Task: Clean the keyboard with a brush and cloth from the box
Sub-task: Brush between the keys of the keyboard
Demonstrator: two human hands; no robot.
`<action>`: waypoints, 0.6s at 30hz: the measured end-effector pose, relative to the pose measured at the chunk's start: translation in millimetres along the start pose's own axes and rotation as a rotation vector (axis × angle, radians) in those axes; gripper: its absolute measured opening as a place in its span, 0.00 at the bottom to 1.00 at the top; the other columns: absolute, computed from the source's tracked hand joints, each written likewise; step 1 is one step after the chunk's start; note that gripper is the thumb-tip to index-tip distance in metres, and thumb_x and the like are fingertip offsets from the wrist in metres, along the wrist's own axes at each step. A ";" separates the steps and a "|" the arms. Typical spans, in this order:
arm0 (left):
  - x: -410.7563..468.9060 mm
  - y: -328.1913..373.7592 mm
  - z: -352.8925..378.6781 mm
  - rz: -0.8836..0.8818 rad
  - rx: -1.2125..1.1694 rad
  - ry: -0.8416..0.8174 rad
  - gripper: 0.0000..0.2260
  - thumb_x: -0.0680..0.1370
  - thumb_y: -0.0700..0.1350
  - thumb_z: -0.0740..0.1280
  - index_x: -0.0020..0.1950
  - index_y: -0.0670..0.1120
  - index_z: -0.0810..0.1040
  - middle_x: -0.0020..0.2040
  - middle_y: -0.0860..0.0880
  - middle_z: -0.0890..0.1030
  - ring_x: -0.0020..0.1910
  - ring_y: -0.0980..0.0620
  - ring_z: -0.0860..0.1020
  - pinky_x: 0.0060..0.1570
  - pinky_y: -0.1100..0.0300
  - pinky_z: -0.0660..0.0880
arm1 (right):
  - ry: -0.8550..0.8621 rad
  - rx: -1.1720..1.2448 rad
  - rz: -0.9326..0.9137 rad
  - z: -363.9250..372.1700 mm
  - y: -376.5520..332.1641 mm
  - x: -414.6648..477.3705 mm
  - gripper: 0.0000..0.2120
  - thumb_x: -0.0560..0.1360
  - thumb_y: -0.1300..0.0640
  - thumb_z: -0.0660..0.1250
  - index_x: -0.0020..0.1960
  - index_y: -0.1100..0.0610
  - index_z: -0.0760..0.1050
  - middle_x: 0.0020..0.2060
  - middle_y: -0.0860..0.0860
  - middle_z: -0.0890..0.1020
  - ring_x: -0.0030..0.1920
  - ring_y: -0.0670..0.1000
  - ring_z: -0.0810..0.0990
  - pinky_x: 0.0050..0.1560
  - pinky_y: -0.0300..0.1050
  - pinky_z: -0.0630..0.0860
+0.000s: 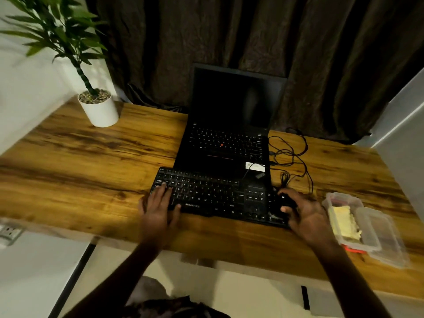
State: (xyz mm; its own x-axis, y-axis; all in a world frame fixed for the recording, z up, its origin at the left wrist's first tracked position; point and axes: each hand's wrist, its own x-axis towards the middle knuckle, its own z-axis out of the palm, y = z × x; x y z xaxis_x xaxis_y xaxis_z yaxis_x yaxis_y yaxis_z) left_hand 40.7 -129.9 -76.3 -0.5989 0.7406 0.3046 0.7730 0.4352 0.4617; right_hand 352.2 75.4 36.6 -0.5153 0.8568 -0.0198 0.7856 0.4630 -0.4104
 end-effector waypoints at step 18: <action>3.3 -72.8 -33.5 0.012 0.058 -0.095 0.22 0.81 0.55 0.56 0.69 0.46 0.76 0.68 0.48 0.76 0.71 0.44 0.68 0.71 0.42 0.60 | -0.143 0.199 -0.278 99.8 -187.8 55.4 0.22 0.78 0.54 0.68 0.66 0.34 0.69 0.56 0.52 0.77 0.57 0.54 0.76 0.59 0.53 0.78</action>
State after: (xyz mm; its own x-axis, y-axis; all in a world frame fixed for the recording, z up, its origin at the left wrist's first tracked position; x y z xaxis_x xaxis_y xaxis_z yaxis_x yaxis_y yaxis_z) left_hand -24.6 -176.3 -81.0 -0.5695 0.7897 0.2281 0.7921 0.4530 0.4091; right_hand 142.0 13.2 21.6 -0.7534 0.6575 -0.0038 0.5340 0.6085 -0.5870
